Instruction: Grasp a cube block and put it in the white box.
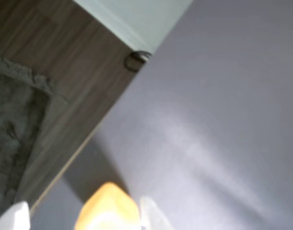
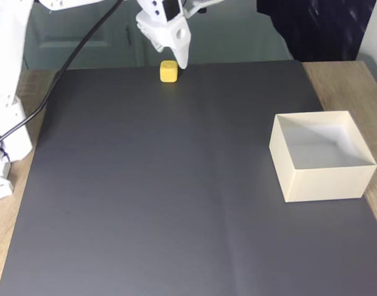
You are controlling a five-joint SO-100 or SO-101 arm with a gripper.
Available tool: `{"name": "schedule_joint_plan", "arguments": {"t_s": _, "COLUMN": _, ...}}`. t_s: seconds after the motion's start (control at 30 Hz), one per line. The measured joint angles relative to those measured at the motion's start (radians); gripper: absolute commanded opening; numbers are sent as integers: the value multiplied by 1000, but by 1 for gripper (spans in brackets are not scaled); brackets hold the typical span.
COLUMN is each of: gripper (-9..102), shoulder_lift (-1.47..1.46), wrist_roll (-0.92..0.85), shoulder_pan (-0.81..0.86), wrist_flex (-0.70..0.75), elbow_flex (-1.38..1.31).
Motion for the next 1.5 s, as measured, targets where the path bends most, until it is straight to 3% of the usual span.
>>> {"name": "schedule_joint_plan", "arguments": {"t_s": 0.37, "gripper": 33, "shoulder_lift": 71, "wrist_roll": -2, "shoulder_pan": 2, "wrist_flex": -48, "elbow_flex": 161}}
{"name": "schedule_joint_plan", "arguments": {"t_s": 1.5, "gripper": 30, "shoulder_lift": 25, "wrist_roll": 55, "shoulder_pan": 20, "wrist_flex": -146, "elbow_flex": 163}}
